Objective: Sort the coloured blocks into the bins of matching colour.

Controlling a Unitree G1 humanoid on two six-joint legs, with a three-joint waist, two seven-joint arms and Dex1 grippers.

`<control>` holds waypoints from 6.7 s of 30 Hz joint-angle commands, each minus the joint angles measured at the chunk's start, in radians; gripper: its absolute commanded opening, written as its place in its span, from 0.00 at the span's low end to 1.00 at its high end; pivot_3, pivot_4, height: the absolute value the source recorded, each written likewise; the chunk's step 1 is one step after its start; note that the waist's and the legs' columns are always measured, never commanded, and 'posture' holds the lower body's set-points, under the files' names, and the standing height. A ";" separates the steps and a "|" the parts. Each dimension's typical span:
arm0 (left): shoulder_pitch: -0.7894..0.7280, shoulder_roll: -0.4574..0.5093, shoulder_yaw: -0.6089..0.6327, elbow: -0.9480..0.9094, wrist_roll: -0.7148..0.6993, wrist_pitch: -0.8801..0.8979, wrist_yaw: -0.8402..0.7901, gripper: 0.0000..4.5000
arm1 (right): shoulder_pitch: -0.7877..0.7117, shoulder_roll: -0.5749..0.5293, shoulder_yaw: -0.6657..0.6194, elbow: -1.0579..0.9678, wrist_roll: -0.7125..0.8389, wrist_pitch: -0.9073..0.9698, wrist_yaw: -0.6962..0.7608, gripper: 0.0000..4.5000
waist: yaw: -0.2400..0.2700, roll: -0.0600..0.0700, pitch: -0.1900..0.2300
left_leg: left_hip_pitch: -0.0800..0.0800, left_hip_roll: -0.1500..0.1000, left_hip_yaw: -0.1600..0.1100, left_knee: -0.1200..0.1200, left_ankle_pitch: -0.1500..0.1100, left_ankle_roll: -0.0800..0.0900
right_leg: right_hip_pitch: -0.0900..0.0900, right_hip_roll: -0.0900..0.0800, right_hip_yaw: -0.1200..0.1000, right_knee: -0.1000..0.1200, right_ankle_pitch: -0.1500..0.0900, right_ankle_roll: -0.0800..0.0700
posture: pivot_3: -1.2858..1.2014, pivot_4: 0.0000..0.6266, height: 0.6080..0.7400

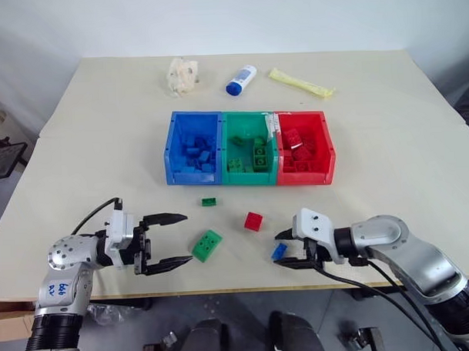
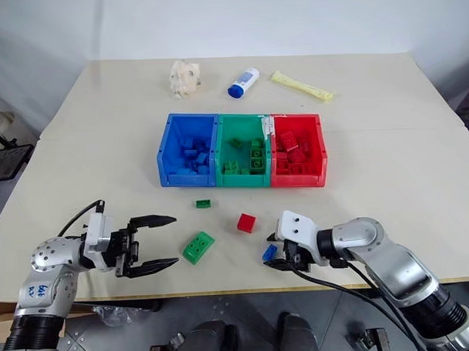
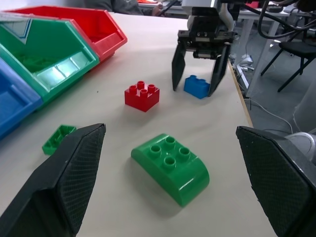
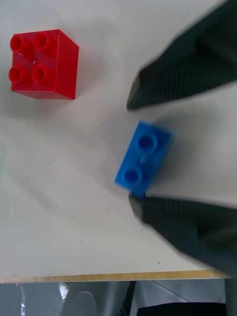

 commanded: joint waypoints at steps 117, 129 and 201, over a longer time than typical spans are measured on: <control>-0.041 0.013 -0.001 0.061 0.043 -0.035 0.089 1.00 | -0.216 0.281 -0.123 0.112 -0.027 -0.009 -0.096 0.32 | -0.023 0.001 0.001 | 0.001 0.001 0.001 -0.002 -0.001 -0.001 | -0.002 0.003 -0.006 0.002 -0.001 -0.001 | 0.52 0.24 1.00; -0.130 -0.005 -0.044 0.141 0.069 -0.024 0.098 1.00 | -0.474 0.205 -0.315 0.557 -0.099 -0.219 -0.175 0.32 | -0.028 0.002 0.001 | 0.001 0.000 0.002 -0.004 0.000 -0.001 | -0.002 0.003 -0.007 0.003 -0.001 -0.001 | 0.52 0.24 1.00; 0.244 -0.046 -0.228 -0.583 0.303 0.490 0.710 0.39 | -0.076 0.083 -0.359 0.346 0.152 -0.410 0.295 1.00 | -0.009 0.005 0.004 | 0.002 0.004 0.001 -0.002 -0.001 -0.003 | 0.001 0.000 0.004 -0.001 -0.001 -0.002 | 0.52 0.24 1.00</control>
